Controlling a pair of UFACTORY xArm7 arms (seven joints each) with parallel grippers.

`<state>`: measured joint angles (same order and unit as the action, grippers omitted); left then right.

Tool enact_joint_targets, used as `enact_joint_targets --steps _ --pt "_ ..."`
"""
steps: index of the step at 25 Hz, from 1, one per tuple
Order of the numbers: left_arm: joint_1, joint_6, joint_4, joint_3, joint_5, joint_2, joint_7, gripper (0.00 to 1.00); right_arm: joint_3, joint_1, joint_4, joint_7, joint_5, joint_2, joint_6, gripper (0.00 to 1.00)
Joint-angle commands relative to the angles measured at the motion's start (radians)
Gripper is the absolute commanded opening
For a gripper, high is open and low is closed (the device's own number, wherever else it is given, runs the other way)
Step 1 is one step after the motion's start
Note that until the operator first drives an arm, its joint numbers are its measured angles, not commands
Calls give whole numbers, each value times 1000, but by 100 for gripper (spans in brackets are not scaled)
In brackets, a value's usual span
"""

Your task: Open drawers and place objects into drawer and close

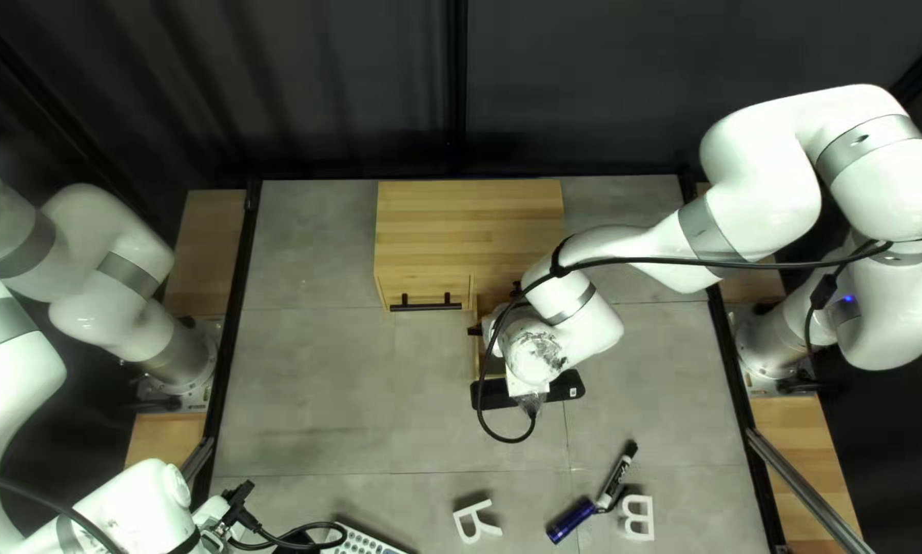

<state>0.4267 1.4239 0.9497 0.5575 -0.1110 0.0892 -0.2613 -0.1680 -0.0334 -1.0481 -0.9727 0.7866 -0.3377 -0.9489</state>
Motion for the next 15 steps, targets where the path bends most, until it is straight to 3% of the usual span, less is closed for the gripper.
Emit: enact_joint_targets --steps 1,5,8,11,12,13,14,15 --pt "0 0 0 0 0 0 0 100 2 1 3 8 5 -1 3 22" --pt "0 0 0 0 0 0 0 100 2 0 3 9 4 -2 5 23" --pt "0 0 0 0 0 0 0 100 4 -2 2 10 8 -5 12 34" --pt "0 0 0 0 0 0 0 100 6 -2 -5 12 13 -16 19 38" --pt "0 0 0 0 0 0 0 100 6 -3 -7 11 13 -19 21 47" --pt "0 0 0 0 0 0 0 100 7 -3 -7 11 14 -20 22 65" --pt "0 0 0 0 0 0 0 100 7 -4 -7 11 14 -19 21 97" --pt "0 0 0 0 0 0 0 100 7 -5 -5 8 13 -16 21 100"
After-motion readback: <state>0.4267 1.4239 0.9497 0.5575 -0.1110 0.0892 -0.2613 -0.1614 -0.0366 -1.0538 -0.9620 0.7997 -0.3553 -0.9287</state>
